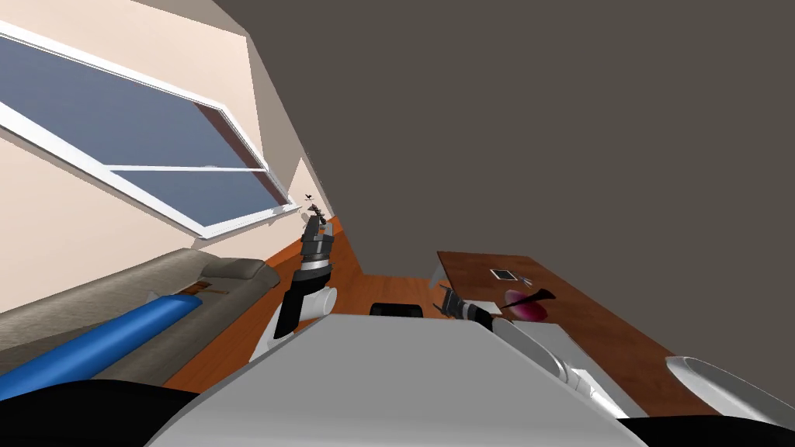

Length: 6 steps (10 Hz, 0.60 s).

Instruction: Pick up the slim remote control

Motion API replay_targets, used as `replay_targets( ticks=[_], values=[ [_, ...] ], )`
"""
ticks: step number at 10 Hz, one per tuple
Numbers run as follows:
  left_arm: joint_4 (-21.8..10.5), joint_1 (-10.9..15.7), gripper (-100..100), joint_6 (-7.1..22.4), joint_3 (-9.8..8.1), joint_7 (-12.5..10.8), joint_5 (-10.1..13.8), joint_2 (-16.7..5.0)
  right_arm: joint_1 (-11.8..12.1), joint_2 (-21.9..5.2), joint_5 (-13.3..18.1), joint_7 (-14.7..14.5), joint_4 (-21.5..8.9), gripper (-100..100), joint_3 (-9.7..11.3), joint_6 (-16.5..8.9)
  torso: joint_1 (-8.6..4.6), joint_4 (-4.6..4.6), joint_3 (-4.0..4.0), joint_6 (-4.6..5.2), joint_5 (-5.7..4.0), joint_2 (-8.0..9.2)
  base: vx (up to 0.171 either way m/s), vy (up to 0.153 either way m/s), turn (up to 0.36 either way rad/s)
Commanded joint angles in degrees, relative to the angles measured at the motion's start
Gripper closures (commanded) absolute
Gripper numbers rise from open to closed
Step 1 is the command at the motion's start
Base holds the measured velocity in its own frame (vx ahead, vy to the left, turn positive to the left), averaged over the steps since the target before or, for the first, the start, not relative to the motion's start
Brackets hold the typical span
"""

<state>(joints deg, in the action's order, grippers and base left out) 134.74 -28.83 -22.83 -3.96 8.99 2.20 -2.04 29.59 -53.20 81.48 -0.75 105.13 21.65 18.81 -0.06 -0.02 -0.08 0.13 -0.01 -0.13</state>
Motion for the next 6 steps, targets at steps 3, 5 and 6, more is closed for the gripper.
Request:
replay_targets(
  ticks=[3,5,6],
  values=[
    [0.0,0.0,0,0.0,0.00,0.0,0.0,0.0,1.7,-4.9,5.3,2.1,-4.1,-100,0.3,2.0,-0.01,-0.01,-0.02,0.01,-0.01,-0.03,0.034,-0.026,0.203],
    [0.0,0.0,0,0.0,0.00,0.0,0.0,0.0,1.7,-4.9,5.2,0.9,-4.1,-100,0.3,2.0,-0.01,-0.01,-0.02,0.01,-0.01,-0.03,0.018,-0.019,0.038],
    [0.0,0.0,0,0.0,0.00,0.0,0.0,0.0,1.7,-4.9,5.3,2.1,-4.1,-100,0.3,2.0,0.06,0.01,0.02,0.03,0.01,0.03,-0.001,0.003,-0.015]
  ],
)
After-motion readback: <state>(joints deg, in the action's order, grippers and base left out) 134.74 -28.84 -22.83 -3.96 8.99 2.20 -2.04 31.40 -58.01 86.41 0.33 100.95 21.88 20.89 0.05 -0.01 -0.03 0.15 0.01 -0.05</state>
